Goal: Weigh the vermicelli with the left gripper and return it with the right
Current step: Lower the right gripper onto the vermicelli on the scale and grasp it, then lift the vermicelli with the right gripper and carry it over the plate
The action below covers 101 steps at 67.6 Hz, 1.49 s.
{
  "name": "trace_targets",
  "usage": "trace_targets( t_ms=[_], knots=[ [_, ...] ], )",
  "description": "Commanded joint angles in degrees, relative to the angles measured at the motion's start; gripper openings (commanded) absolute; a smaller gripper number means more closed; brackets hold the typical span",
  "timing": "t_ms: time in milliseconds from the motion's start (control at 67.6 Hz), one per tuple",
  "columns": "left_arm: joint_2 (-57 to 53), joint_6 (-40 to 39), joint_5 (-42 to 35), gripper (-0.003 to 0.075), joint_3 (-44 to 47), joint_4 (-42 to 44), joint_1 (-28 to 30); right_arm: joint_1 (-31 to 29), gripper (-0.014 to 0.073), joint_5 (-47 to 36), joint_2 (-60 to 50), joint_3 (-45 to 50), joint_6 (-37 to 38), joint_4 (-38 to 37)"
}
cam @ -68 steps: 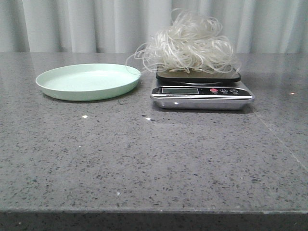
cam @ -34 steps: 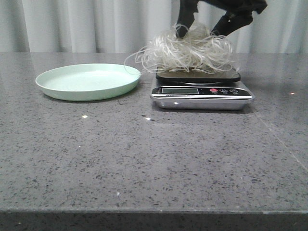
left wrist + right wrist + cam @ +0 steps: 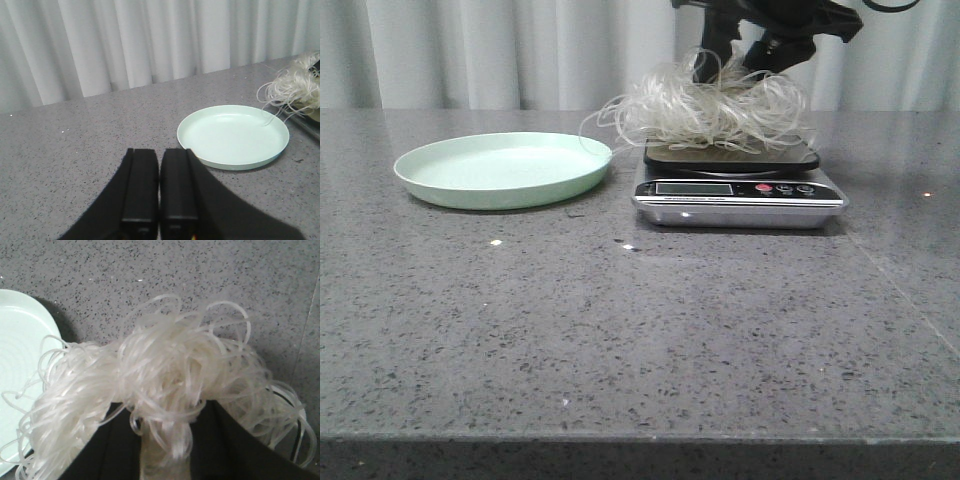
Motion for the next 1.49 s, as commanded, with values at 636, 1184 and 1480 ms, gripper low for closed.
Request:
trace_targets(
  t_ms=[636,1184,1480],
  knots=[
    [0.5,-0.1,-4.9,0.0136,-1.5,-0.4,0.0,0.0,0.015,2.5,-7.6,-14.2,-0.4,-0.8],
    [0.5,-0.1,-4.9,0.0136,-1.5,-0.4,0.0,14.7,0.015,-4.2,-2.1,-24.4,-0.5,1.9],
    [0.5,-0.1,-4.9,0.0136,-1.5,-0.4,0.0,17.9,0.015,-3.3,6.0,-24.4,-0.5,1.8]
  ],
)
